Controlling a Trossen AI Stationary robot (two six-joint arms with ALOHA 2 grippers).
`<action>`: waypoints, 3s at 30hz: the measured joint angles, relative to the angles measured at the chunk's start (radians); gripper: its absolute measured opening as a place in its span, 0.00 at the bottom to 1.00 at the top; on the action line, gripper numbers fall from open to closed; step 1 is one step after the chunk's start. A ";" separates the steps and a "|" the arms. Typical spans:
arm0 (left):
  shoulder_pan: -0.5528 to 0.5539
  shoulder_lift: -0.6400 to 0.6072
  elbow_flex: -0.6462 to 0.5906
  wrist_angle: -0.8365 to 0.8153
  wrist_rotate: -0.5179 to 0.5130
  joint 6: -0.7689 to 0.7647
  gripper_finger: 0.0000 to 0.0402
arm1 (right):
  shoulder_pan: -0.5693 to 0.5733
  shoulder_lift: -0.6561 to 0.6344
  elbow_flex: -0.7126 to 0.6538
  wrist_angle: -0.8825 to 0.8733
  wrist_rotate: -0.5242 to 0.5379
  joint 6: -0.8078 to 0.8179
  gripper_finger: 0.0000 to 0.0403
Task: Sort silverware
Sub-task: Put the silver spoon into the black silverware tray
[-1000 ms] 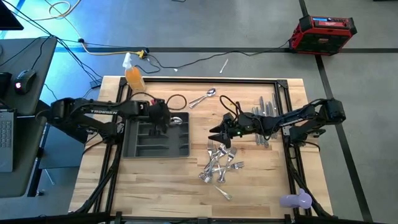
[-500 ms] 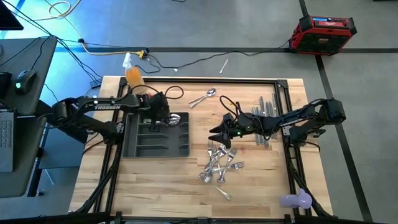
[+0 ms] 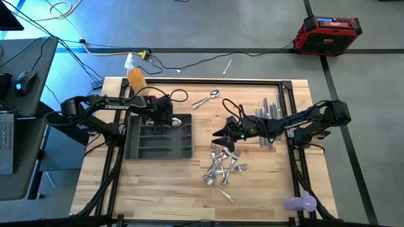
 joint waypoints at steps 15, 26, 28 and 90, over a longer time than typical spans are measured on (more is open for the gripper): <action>-0.032 -0.003 0.263 -0.156 -0.060 -0.099 0.28 | 0.001 0.000 0.000 -0.002 0.028 -0.008 0.57; -0.034 0.105 0.342 0.319 0.023 -0.209 0.29 | 0.001 -0.099 0.000 -0.055 0.074 -0.080 0.57; -0.034 0.176 0.377 0.337 0.017 -0.221 0.30 | 0.001 -0.120 0.000 -0.088 0.091 -0.084 0.57; -0.101 -0.148 0.213 0.150 -0.083 -0.223 0.38 | -0.616 0.595 0.780 -0.923 0.176 -2.225 0.44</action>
